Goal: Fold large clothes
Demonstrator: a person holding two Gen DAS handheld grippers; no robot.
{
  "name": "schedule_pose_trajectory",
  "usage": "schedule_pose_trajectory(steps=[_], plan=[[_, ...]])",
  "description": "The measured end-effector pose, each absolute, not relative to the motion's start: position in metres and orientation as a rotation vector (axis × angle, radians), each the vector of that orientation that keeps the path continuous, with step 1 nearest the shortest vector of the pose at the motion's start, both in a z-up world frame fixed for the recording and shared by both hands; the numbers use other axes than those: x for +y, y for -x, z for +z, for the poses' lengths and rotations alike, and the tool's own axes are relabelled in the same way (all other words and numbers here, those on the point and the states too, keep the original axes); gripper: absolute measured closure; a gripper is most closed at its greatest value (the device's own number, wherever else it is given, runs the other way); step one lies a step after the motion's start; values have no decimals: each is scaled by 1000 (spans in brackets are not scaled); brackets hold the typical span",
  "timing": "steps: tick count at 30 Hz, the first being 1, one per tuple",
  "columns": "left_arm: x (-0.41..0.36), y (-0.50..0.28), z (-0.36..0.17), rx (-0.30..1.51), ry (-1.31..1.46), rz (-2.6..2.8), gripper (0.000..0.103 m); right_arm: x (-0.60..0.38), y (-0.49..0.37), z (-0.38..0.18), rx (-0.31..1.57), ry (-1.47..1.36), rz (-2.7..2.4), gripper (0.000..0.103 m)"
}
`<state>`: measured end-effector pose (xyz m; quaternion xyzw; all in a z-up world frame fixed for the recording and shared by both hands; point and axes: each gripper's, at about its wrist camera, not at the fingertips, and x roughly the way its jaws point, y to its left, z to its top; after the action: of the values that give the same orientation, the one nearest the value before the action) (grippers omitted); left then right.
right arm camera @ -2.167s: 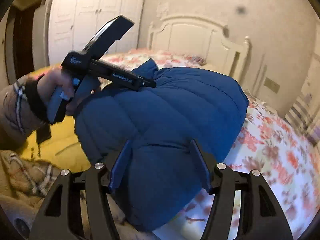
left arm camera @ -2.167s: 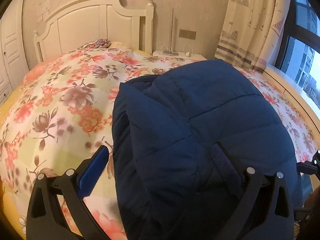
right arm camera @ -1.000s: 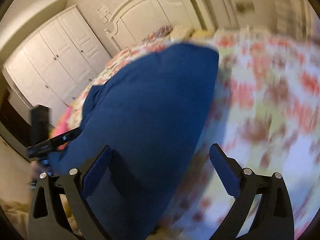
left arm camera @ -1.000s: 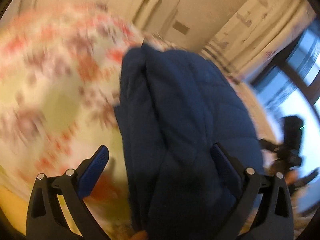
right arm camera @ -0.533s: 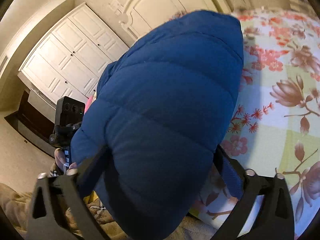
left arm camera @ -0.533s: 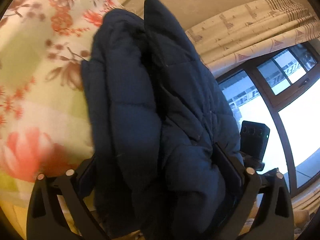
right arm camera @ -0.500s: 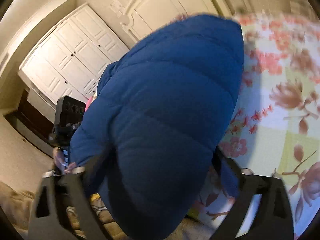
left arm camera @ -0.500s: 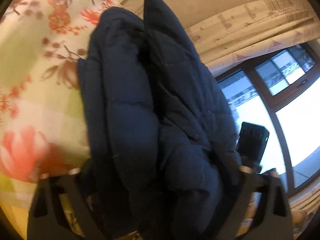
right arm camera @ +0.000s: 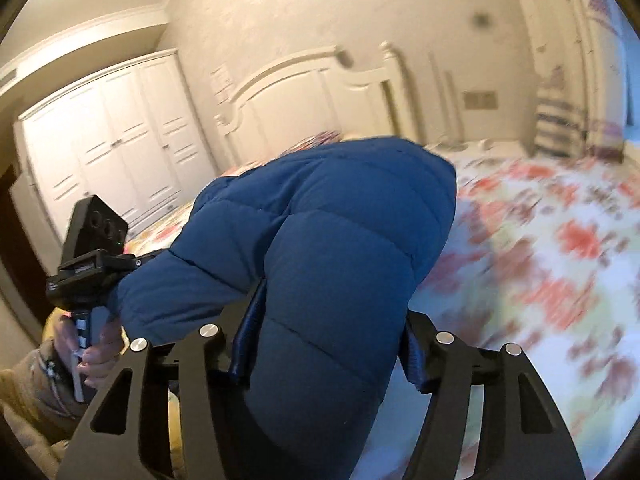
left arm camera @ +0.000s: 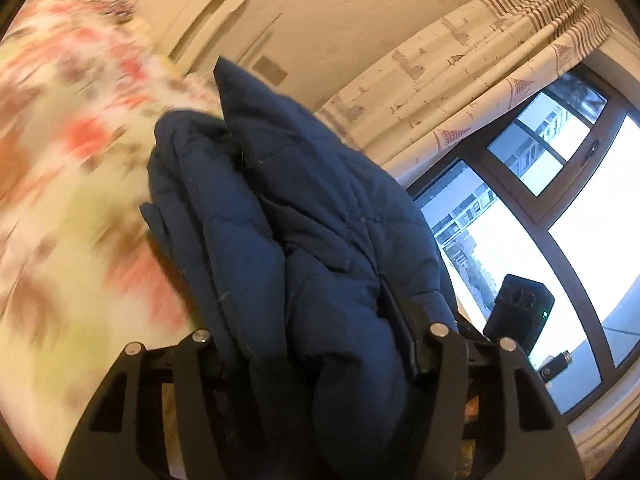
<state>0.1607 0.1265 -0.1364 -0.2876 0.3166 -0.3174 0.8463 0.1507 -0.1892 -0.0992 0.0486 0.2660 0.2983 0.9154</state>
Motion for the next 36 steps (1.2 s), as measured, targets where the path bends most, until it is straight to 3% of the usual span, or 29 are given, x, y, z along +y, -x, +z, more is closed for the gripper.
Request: schedule_pose_trajectory(steps=[5,8,9,10,12,13,28,32,36], plan=[[91,-258,-123,652,649,-666,44,-216,-227,-80,480,-112,510,43],[74,-321,-137,765,705,-556,40,-226,-286,-89,546,-108,421,43],[67,-335,-145,824,708,-499,34,-227,-303,-96,584,-100,378,42],[62,-346,-156,849,725,-448,20,-223,-321,-107,644,-70,317,39],[57,-345,-153,801,656,-389,8,-223,-329,-118,653,-63,240,22],[55,-343,-150,787,601,-363,5,-223,-326,-117,633,-55,220,19],[62,-314,-118,730,284,-201,2,-193,-268,-118,740,-103,331,16],[73,-297,-114,744,353,-227,2,-198,-264,-117,725,-108,295,17],[74,-240,-83,624,246,-185,2,-215,-236,-97,635,-138,243,16]])
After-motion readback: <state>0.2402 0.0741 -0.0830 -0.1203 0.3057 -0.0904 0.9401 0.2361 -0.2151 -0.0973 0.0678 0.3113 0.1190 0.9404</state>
